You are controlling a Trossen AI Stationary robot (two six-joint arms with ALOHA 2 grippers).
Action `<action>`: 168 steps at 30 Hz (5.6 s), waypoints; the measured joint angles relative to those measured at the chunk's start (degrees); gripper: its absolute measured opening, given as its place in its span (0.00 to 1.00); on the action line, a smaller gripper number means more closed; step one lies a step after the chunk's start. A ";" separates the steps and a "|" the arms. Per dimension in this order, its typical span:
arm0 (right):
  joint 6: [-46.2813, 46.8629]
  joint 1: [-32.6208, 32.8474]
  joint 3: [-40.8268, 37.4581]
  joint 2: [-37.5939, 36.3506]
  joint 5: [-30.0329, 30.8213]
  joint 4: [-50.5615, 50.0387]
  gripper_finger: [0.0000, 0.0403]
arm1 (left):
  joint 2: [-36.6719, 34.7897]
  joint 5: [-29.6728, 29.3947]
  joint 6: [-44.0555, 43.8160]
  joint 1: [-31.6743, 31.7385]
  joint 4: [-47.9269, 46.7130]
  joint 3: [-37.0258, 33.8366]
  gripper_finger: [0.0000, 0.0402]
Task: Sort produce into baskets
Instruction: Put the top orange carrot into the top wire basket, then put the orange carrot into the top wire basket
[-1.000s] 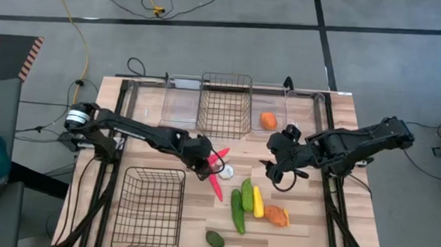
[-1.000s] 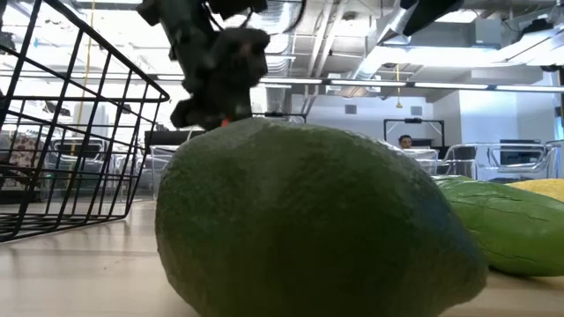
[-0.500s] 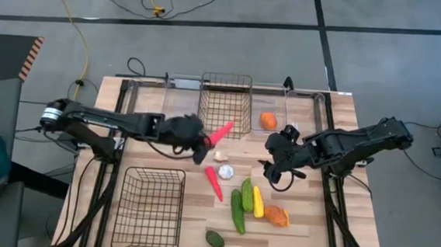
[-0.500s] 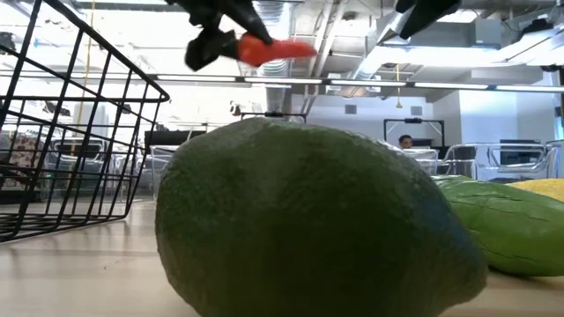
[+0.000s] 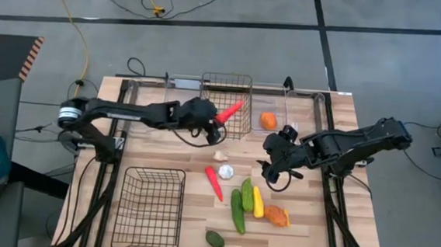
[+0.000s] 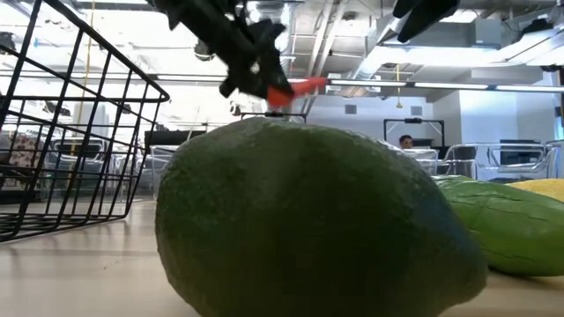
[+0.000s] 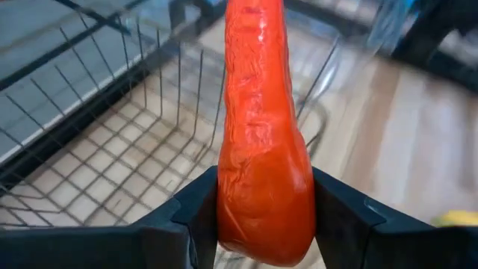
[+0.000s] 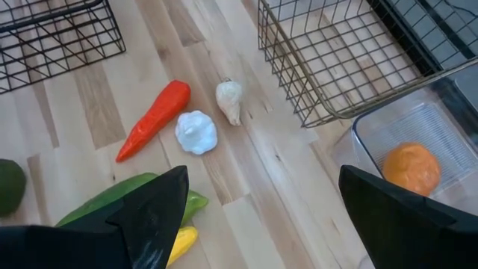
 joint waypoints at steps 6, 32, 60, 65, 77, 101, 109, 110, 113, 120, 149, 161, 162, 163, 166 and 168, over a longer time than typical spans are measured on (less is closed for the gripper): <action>-0.01 -0.26 0.00 0.36 -0.01 0.18 0.93 | 4.57 0.94 2.89 2.45 0.87 0.15 0.40; -0.02 -0.35 0.00 0.40 -0.01 0.22 0.93 | 6.09 -2.63 2.24 5.00 0.57 0.20 0.58; -0.04 -0.35 0.00 0.37 -0.03 0.16 0.93 | -1.55 20.47 15.09 -2.21 4.09 0.20 0.58; -0.04 -0.35 0.00 0.36 -0.03 0.16 0.93 | -2.32 21.94 20.26 -7.83 2.23 0.22 0.58; -0.04 -0.28 0.02 0.34 -0.16 3.59 0.93 | 3.38 17.91 28.22 -16.47 -6.87 0.23 0.58; -0.04 -0.41 0.02 0.34 -0.19 7.02 0.93 | 18.44 19.03 35.24 -15.87 -23.06 15.05 0.58; -0.02 -0.35 0.02 0.34 -0.25 7.15 0.93 | 28.34 18.68 37.29 -16.26 -35.04 23.26 0.58; -0.02 -0.35 0.02 0.34 -0.25 7.11 0.93 | 29.40 18.47 37.77 -16.33 -36.67 24.21 0.58; -0.03 -0.35 0.02 0.34 -0.24 7.18 0.93 | 31.39 17.07 39.23 -16.51 -37.75 25.50 0.58; -0.02 -0.35 0.02 0.36 -0.25 6.97 0.93 | 33.46 13.41 40.06 -16.53 -37.88 26.14 0.54; 0.00 -0.35 0.02 0.38 -0.25 7.00 0.93 | 24.47 7.78 41.84 -12.28 -59.23 43.85 0.23; 0.00 -0.35 0.02 0.38 -0.25 7.09 0.93 | 15.14 7.59 41.25 4.78 -51.65 43.75 0.27; 0.00 -0.35 0.02 0.38 -0.25 7.10 0.93 | 15.35 7.62 41.25 6.19 -51.34 43.74 0.27; 0.00 -0.35 0.02 0.38 -0.25 7.09 0.93 | 15.64 7.65 41.25 7.48 -50.97 43.74 0.27; 0.00 -0.35 0.02 0.38 -0.23 7.10 0.93 | 17.58 8.11 40.63 10.82 -50.85 43.74 0.27; 0.00 -0.35 0.02 0.38 -0.23 7.11 0.93 | 19.36 8.27 39.07 12.51 -50.86 43.71 0.27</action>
